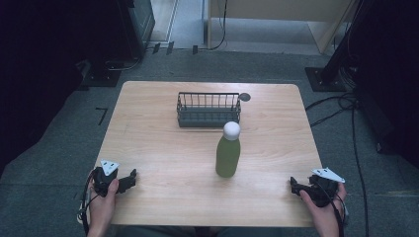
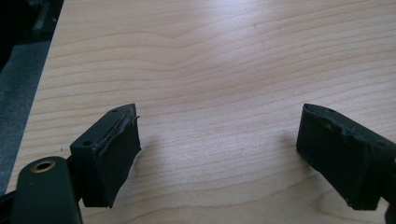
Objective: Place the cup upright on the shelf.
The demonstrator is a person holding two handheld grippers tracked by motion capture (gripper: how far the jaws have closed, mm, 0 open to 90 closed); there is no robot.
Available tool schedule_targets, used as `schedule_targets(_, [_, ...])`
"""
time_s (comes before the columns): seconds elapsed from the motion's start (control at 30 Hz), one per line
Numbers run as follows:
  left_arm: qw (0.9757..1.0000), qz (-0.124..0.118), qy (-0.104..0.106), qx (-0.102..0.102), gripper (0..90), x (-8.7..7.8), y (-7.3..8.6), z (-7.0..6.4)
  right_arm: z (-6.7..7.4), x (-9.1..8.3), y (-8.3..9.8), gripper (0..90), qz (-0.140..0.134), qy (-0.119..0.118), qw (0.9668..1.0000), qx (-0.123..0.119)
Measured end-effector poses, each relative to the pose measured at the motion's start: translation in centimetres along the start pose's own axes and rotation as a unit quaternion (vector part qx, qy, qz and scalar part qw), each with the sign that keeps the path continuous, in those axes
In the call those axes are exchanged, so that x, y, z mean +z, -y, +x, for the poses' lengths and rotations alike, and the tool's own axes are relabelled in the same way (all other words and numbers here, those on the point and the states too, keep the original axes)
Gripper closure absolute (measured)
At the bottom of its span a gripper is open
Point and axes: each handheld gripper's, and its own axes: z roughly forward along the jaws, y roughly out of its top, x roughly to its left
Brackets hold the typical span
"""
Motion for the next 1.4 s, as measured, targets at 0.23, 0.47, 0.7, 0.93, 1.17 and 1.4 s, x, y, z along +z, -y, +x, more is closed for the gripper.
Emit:
schedule_targets(0.23, [0.9994, 0.008, 0.032, -0.008, 13.6, 0.1, 0.0, 0.4, 0.5, -0.1, 0.0, 2.0, -0.007, 0.004, 0.9999, -0.013])
schedule_targets(0.47, [0.9994, 0.009, 0.032, -0.009, 13.5, 0.1, 0.0, 0.4, 1.7, -0.7, -0.2, 13.2, -0.017, 0.007, 0.9991, -0.038])
schedule_targets(0.7, [0.9994, 0.009, 0.031, -0.008, 13.6, 0.1, 0.0, 0.4, 3.0, -1.6, -1.2, 13.2, -0.037, 0.0, 0.998, -0.051])
schedule_targets(0.93, [0.9994, 0.009, 0.032, -0.009, 13.5, 0.1, 0.0, 0.4, 4.0, -2.1, -2.1, 13.3, -0.048, -0.005, 0.9974, -0.054])
schedule_targets(1.17, [0.9994, 0.008, 0.032, -0.009, 13.6, 0.1, 0.0, 0.4, 6.0, -2.6, -2.9, 13.0, -0.069, -0.024, 0.9952, -0.064])
schedule_targets(1.4, [0.9994, 0.009, 0.032, -0.01, 13.5, 0.1, 0.0, 0.4, 7.7, -3.1, -3.7, 12.7, -0.068, -0.057, 0.9934, -0.073])
